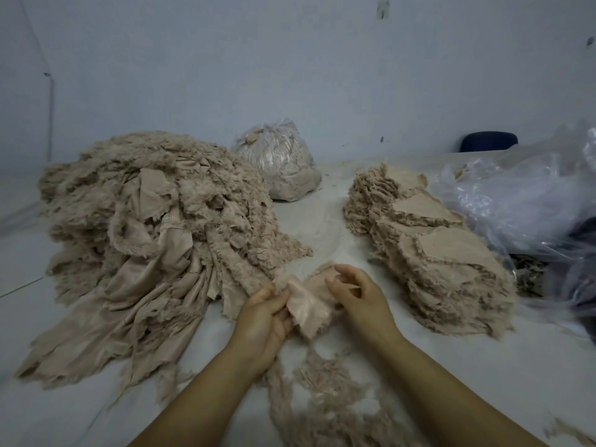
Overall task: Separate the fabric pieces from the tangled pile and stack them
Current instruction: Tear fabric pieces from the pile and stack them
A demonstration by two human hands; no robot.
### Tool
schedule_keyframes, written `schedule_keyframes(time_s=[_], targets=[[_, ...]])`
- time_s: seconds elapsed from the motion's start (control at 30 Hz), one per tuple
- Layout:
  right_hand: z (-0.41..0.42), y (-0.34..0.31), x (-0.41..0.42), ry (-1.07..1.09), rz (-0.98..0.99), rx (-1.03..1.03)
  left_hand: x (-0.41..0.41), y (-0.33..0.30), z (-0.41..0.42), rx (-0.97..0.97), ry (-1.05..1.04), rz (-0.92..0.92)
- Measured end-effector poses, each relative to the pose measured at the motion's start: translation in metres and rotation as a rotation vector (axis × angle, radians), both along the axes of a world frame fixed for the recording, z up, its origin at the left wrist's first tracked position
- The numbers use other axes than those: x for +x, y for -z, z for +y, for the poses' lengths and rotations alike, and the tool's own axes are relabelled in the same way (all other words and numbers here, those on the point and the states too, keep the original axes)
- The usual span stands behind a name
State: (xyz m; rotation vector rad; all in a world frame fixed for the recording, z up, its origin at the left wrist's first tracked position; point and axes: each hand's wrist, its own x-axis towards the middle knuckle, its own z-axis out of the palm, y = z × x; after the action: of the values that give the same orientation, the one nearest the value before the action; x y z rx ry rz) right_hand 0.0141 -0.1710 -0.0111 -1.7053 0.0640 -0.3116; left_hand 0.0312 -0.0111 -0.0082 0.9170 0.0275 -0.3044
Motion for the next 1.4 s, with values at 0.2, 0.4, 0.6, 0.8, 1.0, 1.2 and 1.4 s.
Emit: schedule_keyframes(time_s=[0.2, 0.4, 0.6, 0.8, 1.0, 1.2, 1.4], targets=[[0.010, 0.003, -0.004, -0.308, 0.167, 0.358, -0.004, -0.005, 0.000, -0.016, 0.110, 0.111], [0.019, 0.002, -0.005, -0.344, 0.286, 0.338, -0.006, -0.008, -0.009, 0.067, 0.124, -0.007], [0.006, 0.001, 0.001, -0.168, 0.037, 0.234, 0.022, -0.015, -0.008, 0.611, -0.121, -0.310], [-0.019, 0.002, 0.020, 0.319, -0.022, -0.228, 0.077, -0.021, -0.036, 1.004, -0.110, -0.648], [-0.034, 0.009, 0.021, 0.281, 0.184, -0.584, 0.112, 0.003, -0.059, 1.289, -0.039, -0.681], [-0.032, 0.007, 0.017, 0.167, 0.149, -0.927, 0.095, -0.012, -0.018, 1.359, -0.191, -0.843], [-0.027, 0.009, 0.015, 0.112, 0.143, -0.991, 0.071, -0.003, 0.052, 2.075, -0.083, -1.169]])
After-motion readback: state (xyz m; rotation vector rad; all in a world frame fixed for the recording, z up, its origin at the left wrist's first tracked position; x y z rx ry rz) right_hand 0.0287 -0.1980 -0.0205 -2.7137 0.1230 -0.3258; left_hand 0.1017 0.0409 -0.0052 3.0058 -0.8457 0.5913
